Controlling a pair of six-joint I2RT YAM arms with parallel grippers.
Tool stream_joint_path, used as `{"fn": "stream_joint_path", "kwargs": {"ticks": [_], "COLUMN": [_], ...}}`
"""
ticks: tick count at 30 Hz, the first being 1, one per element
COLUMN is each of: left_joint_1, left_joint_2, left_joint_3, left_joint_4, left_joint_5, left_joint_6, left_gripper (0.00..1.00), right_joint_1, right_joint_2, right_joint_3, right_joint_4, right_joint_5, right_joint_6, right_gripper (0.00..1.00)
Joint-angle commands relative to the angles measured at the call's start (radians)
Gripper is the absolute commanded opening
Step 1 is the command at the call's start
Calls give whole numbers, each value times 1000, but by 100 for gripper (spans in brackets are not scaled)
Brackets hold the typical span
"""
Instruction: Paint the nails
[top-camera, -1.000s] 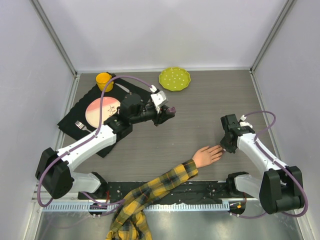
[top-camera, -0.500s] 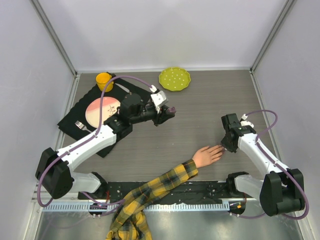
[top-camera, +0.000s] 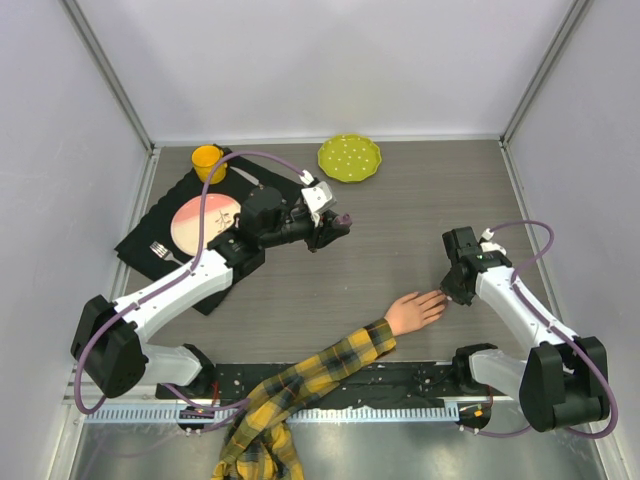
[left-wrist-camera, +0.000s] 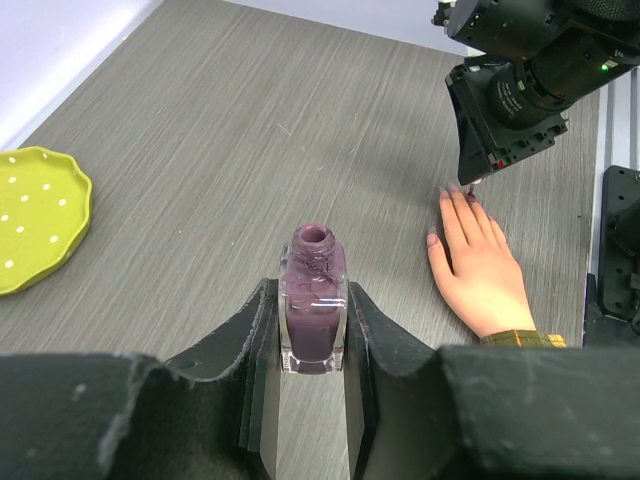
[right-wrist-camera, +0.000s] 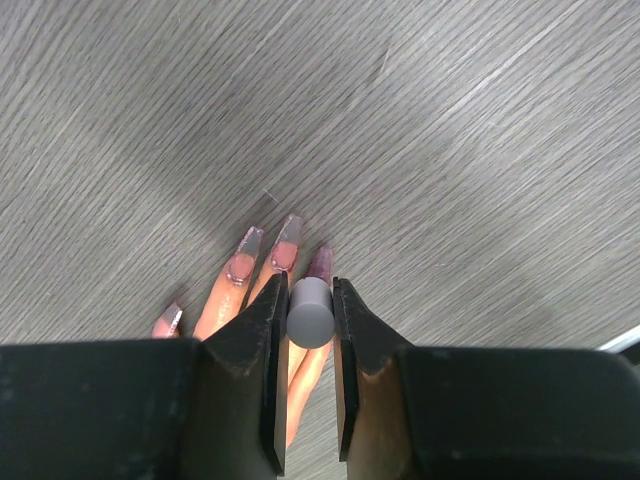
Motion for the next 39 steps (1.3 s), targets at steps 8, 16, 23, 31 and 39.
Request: {"fn": "stream_joint_path", "kwargs": {"ticks": [8, 16, 23, 31, 39], "left_joint_1": [-5, -4, -4, -4, -5], "left_joint_2": [-10, -7, -5, -8, -11], "left_joint_3": [5, 6, 6, 6, 5], "left_joint_4": [46, 44, 43, 41, 43], "left_joint_5": [12, 10, 8, 7, 8], "left_joint_6": [14, 17, 19, 20, 20], "left_gripper": [0, 0, 0, 0, 0], "right_joint_1": [-4, -6, -6, -6, -6], "right_joint_2": [37, 48, 59, 54, 48], "right_joint_3": [16, 31, 34, 36, 30], "right_joint_4": [33, 47, 53, 53, 38], "right_joint_5": [49, 99, 109, 123, 50], "right_joint_6": [12, 7, 9, -6, -20], "right_gripper": [1, 1, 1, 1, 1]}}
